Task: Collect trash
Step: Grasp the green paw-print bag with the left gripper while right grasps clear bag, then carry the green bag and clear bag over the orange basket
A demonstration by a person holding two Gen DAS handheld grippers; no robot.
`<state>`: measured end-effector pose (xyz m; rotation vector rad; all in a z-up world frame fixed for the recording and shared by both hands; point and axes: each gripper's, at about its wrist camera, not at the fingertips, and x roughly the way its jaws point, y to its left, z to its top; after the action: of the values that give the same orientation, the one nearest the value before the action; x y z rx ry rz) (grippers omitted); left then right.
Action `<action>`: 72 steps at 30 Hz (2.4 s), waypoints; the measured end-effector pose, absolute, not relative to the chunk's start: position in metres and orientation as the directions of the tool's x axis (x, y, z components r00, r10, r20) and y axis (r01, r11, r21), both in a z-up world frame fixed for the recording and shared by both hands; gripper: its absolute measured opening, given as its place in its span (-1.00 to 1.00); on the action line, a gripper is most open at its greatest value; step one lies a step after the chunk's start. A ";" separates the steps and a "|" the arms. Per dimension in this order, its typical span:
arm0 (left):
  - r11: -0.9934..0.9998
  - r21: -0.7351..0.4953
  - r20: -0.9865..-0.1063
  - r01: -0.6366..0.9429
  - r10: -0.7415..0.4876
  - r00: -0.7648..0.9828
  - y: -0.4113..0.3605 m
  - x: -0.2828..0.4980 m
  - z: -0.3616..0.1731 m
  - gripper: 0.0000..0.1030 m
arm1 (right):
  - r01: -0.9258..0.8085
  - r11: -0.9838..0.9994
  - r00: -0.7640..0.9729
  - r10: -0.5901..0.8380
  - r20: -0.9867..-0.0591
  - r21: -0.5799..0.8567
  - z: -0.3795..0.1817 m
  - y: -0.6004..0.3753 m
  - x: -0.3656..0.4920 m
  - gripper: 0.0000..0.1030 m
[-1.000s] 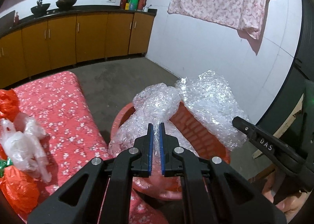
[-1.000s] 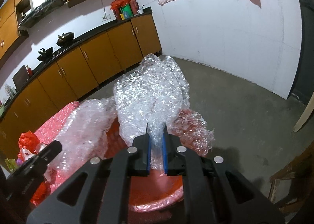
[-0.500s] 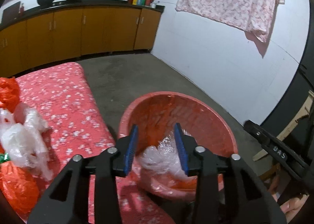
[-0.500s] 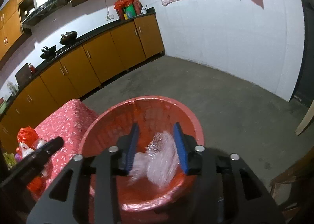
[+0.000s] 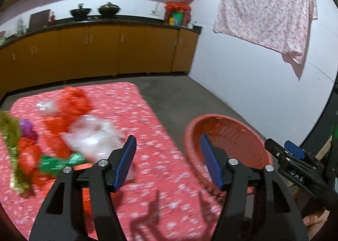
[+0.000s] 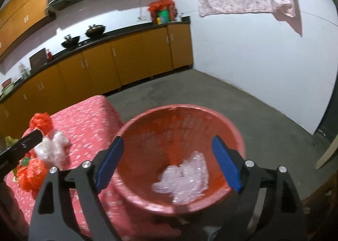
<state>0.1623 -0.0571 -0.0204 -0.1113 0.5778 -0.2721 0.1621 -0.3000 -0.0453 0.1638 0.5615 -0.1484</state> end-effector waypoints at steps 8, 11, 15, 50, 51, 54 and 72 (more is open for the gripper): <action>0.991 -0.133 -0.510 0.015 -0.082 0.856 0.033 0.135 -0.020 0.30 | 0.034 0.994 0.836 0.031 -0.548 0.108 -0.047 -0.232 0.171 0.62; 0.991 -0.102 -0.522 -0.081 0.015 0.853 0.070 0.131 -0.026 0.30 | -0.012 0.994 0.829 0.070 -0.554 0.108 -0.049 -0.208 0.175 0.62; 0.976 -0.056 -0.568 -0.210 0.142 0.811 0.123 0.138 -0.045 0.29 | -0.058 0.993 0.821 0.105 -0.561 0.101 -0.051 -0.180 0.179 0.61; 0.954 -0.140 -0.695 -0.264 0.095 0.713 0.208 0.173 -0.095 -0.45 | -0.284 0.954 0.736 0.282 -0.615 0.097 -0.073 -0.067 0.240 0.53; 0.954 -0.141 -0.692 -0.266 0.097 0.715 0.209 0.172 -0.093 -0.45 | -0.286 0.954 0.732 0.278 -0.622 0.089 -0.075 -0.063 0.244 0.53; 0.953 -0.143 -0.690 -0.269 0.099 0.717 0.209 0.169 -0.090 -0.45 | -0.293 0.953 0.714 0.269 -0.646 0.073 -0.084 -0.055 0.254 0.53; 0.952 -0.155 -0.672 -0.263 0.093 0.735 0.204 0.164 -0.077 -0.45 | -0.331 0.940 0.706 0.302 -0.640 0.079 -0.080 -0.058 0.248 -0.05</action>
<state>0.1644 0.2043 -0.0769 -0.2478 0.7212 0.1977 0.2476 -0.0584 -0.0795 -0.0429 0.7036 0.3516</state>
